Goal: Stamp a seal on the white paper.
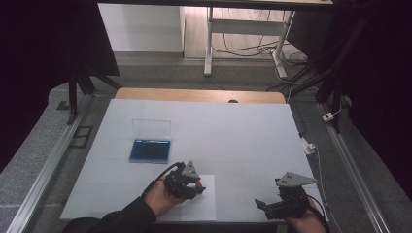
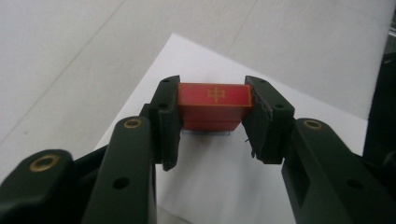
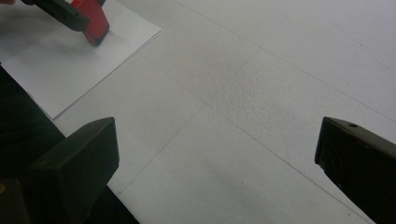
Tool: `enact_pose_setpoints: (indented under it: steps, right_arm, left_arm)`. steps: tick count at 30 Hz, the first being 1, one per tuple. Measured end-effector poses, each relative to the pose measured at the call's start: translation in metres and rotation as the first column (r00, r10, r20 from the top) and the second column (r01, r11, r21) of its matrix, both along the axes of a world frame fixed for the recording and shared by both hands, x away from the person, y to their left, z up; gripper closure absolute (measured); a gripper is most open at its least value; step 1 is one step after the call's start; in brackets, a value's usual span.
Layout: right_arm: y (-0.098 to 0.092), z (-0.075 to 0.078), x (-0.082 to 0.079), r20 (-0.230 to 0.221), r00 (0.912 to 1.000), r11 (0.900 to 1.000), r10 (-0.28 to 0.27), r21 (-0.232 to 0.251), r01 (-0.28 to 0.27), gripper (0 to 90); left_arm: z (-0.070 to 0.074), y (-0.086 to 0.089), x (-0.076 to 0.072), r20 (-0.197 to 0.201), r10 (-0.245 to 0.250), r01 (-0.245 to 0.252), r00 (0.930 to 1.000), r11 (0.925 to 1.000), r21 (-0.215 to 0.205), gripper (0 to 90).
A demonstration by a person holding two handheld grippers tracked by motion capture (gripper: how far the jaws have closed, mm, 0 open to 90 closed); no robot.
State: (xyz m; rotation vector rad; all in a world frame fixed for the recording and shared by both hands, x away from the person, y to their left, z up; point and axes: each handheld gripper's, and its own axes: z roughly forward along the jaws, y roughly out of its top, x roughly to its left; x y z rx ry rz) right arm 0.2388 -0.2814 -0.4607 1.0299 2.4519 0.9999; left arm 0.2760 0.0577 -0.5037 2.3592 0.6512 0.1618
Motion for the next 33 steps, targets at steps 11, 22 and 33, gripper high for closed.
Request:
enact_pose_setpoints:
  steps: [11,22,33]
  right_arm:
    - [0.0,0.0,0.0,-0.001,1.0,1.0,0.0,-0.003,0.0,0.2]
    - [0.0,0.0,0.0,0.001,1.0,1.0,0.0,0.003,0.0,0.3]
    - [0.0,0.0,0.0,0.0,1.0,1.0,-0.001,0.004,0.001,0.3]
  left_arm:
    - [0.013,0.007,0.001,0.022,0.005,-0.004,0.9997,0.9992,-0.039,58.1]
    - [0.02,0.022,0.005,0.036,0.041,-0.039,0.9985,0.9979,-0.051,58.1]
    - [0.024,0.037,0.011,0.037,0.083,-0.081,0.9959,0.9953,-0.054,58.1]
